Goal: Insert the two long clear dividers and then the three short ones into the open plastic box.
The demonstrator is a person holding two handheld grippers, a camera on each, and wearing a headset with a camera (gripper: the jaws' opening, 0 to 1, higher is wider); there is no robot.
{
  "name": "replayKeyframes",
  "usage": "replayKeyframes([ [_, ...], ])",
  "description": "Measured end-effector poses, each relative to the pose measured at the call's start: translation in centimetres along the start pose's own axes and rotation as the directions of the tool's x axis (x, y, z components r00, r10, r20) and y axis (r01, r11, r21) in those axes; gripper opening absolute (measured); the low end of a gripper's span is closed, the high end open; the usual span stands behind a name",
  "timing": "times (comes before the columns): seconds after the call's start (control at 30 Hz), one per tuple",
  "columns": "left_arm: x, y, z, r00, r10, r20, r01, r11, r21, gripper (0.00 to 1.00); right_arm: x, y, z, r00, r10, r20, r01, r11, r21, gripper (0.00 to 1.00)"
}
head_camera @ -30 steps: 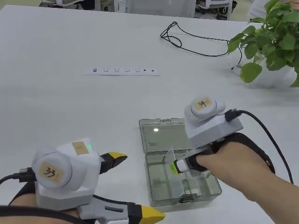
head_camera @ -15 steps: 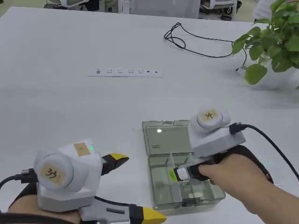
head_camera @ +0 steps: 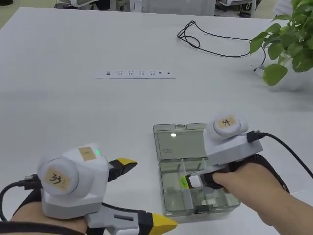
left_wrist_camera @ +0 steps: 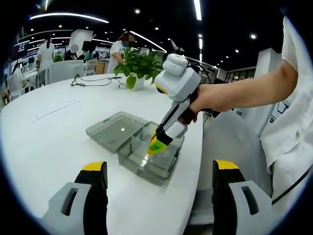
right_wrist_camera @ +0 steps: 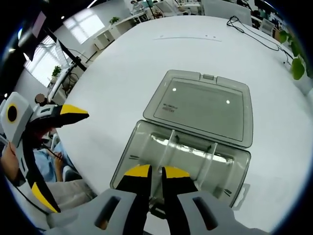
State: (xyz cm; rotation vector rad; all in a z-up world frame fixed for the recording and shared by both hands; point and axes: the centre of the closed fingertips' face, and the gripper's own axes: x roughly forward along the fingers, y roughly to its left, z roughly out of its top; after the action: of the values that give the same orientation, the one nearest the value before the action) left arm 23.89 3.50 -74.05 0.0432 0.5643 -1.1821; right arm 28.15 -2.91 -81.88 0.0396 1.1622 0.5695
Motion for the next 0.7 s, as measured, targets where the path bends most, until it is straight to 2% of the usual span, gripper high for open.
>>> replayKeyframes([
  [0.23,-0.4,-0.4,0.6,0.9993,0.037,0.006,-0.037,0.999,-0.009,0.90,0.1,0.0,-0.1,0.9998,0.019,0.009,-0.019,1.000,0.001,0.10],
  [0.47,-1.0,-0.8,1.2,0.9966,0.082,0.000,-0.082,0.997,-0.005,0.91,0.0,0.1,-0.2,0.9969,0.070,0.036,-0.070,0.998,-0.005,0.12],
  [0.7,-2.1,-0.9,1.5,0.9898,0.142,-0.002,-0.142,0.990,-0.009,0.92,-1.4,0.4,-0.1,0.9886,0.128,0.078,-0.127,0.992,-0.028,0.18],
])
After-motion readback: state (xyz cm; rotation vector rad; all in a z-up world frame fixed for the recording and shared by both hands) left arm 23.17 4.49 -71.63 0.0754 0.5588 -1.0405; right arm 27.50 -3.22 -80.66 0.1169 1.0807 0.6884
